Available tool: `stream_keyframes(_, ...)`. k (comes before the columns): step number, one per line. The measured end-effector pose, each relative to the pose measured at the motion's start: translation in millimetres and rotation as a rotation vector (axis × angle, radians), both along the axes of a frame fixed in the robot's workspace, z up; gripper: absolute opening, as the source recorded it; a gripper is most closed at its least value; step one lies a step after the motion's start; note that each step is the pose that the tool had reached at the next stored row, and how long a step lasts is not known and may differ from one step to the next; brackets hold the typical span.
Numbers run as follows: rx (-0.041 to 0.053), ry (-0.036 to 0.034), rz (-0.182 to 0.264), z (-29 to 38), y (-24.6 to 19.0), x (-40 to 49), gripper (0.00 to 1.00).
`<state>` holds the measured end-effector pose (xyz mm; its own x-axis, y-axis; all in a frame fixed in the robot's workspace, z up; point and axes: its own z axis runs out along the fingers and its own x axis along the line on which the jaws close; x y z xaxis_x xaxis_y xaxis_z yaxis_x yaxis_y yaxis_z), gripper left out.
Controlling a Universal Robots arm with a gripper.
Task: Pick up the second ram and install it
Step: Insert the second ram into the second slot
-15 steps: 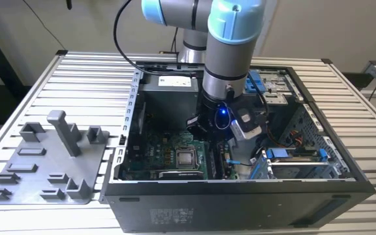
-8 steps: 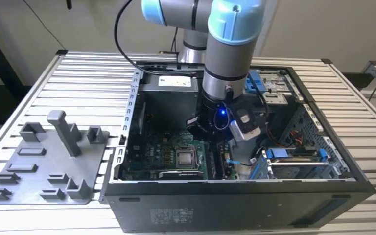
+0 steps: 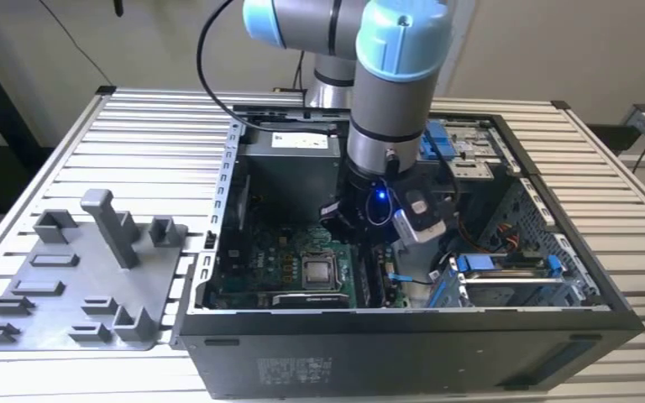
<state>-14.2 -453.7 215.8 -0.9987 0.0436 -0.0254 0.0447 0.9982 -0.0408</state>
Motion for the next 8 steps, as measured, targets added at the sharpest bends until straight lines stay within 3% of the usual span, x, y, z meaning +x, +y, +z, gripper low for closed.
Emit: stream_keyframes(8, 0.0001, 0.0, 0.0, -0.6, 0.0, -0.1, 0.14)
